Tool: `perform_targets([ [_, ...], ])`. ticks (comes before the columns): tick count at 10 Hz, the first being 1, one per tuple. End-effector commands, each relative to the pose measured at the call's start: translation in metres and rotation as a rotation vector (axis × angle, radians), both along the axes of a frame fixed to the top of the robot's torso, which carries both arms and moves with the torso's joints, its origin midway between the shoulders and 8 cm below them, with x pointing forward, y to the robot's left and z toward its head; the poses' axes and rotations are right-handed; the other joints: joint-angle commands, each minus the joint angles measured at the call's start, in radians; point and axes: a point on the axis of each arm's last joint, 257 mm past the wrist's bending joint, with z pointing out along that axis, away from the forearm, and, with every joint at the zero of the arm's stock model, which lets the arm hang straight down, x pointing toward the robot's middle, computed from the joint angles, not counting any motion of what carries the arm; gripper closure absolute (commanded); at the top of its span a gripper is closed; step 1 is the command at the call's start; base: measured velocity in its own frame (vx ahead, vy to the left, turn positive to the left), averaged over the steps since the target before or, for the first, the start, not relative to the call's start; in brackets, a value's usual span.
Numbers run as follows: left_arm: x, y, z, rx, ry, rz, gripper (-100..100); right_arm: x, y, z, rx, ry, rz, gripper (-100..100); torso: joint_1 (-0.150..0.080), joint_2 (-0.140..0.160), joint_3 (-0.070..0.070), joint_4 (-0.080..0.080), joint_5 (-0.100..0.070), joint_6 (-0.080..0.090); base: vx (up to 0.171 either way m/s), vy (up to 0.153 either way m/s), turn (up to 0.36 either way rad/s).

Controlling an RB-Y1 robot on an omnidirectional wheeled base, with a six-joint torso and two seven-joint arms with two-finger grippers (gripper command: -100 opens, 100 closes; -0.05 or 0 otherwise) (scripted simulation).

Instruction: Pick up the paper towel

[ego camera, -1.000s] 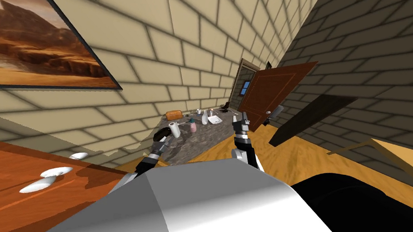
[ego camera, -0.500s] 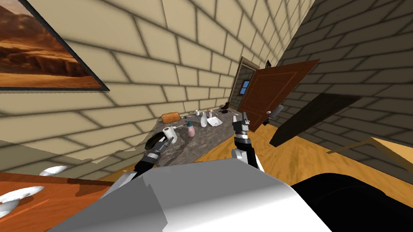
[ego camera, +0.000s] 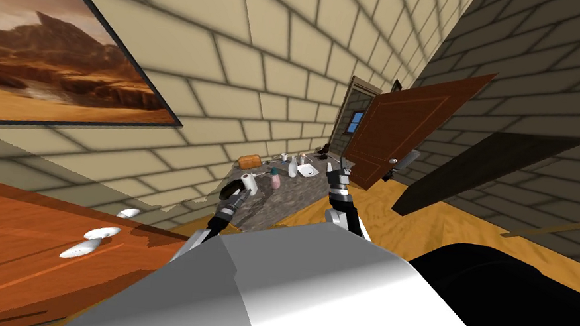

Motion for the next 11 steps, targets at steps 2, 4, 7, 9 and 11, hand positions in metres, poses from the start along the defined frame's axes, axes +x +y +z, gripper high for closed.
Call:
perform_targets([
  [2,0.018,-0.005,-0.002,-0.003,-0.006,-0.005,-100,0.000,0.000,0.000,0.000,0.000,0.000,0,-0.001,-0.002,-0.002,-0.001,0.000,0.001,-0.014,0.007,-0.017],
  [4,0.038,-0.030,-0.009,-0.019,-0.006,-0.029,-100,0.000,0.000,0.000,0.000,0.000,0.000,0,0.000,-0.005,-0.003,-0.002,0.000,0.000,-0.043,0.032,0.240],
  [7,0.062,-0.060,-0.014,-0.033,-0.003,-0.061,-100,0.000,0.000,0.000,0.000,0.000,0.000,0,0.003,-0.006,-0.004,-0.002,0.001,0.000,-0.048,0.034,0.142],
  [9,0.078,-0.092,-0.019,-0.043,0.003,-0.095,-100,0.000,0.000,0.000,0.000,0.000,0.000,0,0.002,-0.008,-0.005,-0.002,0.001,0.001,-0.027,0.041,0.144],
  [11,0.094,-0.097,-0.015,-0.040,0.000,-0.106,-100,0.000,0.000,0.000,0.000,0.000,0.000,0,0.003,-0.007,-0.005,-0.002,0.001,0.001,-0.029,0.036,0.064],
])
